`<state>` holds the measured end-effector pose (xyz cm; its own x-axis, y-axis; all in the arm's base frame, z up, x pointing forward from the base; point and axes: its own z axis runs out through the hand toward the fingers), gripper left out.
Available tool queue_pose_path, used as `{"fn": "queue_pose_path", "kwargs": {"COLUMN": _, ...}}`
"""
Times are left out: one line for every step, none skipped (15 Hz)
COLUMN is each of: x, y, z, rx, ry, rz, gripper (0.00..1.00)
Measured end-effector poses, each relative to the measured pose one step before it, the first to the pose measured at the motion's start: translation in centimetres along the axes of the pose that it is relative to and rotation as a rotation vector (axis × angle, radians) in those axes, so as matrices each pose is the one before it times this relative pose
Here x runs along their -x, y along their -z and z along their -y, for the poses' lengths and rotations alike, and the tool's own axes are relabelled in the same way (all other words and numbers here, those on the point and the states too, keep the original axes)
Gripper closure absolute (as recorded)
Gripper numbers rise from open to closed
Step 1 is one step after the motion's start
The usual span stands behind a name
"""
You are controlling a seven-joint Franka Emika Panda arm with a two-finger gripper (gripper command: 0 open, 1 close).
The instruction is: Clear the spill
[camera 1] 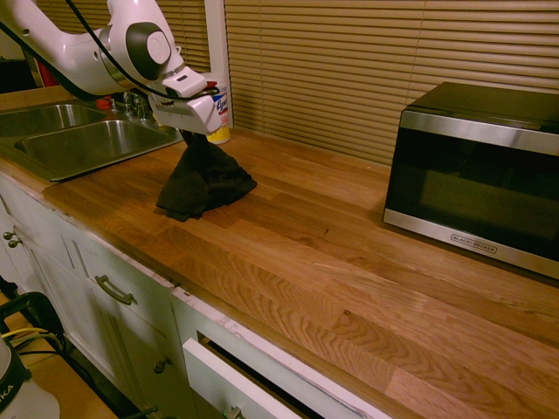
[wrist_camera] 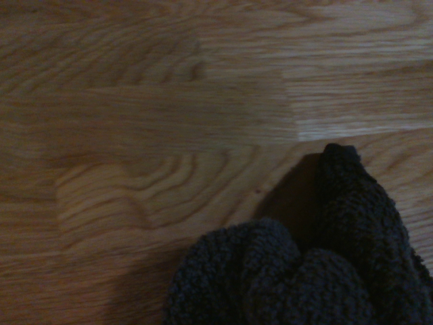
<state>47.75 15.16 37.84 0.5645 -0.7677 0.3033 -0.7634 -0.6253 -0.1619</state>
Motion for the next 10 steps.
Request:
{"fn": "queue_pose_path", "kwargs": {"x": 1.152, "y": -0.027, "z": 0.998, "rx": 0.00245, "ry": 0.01133, "rz": -0.00214, "gripper": 1.00}}
{"fn": "queue_pose_path", "kwargs": {"x": 1.159, "y": -0.053, "z": 1.012, "rx": 0.00224, "ry": 0.01080, "rz": -0.00012, "gripper": 1.00}}
{"fn": "queue_pose_path", "kwargs": {"x": 1.049, "y": -0.073, "z": 0.985, "rx": -0.00011, "ry": 0.01008, "rz": -0.00022, "gripper": 1.00}}
{"fn": "queue_pose_path", "kwargs": {"x": 0.904, "y": -0.109, "z": 0.922, "rx": 0.00039, "ry": 0.00636, "rz": 0.00110, "gripper": 1.00}}
{"fn": "queue_pose_path", "kwargs": {"x": 0.735, "y": -0.047, "z": 0.900, "rx": 0.00001, "ry": 0.00510, "rz": 0.00450, "gripper": 1.00}}
{"fn": "queue_pose_path", "kwargs": {"x": 0.690, "y": -0.049, "z": 0.849, "rx": -0.00007, "ry": 0.00436, "rz": 0.00618, "gripper": 1.00}}
{"fn": "queue_pose_path", "kwargs": {"x": 0.743, "y": 0.031, "z": 0.850, "rx": -0.00192, "ry": 0.00279, "rz": 0.00623, "gripper": 1.00}}
{"fn": "queue_pose_path", "kwargs": {"x": 0.858, "y": 0.119, "z": 1.030, "rx": -0.00290, "ry": 0.00234, "rz": 0.00625, "gripper": 1.00}}
{"fn": "queue_pose_path", "kwargs": {"x": 0.872, "y": 0.113, "z": 0.938, "rx": -0.00297, "ry": 0.00358, "rz": 0.00609, "gripper": 1.00}}
{"fn": "queue_pose_path", "kwargs": {"x": 0.842, "y": 0.019, "z": 0.846, "rx": -0.00051, "ry": 0.00376, "rz": 0.00645, "gripper": 1.00}}
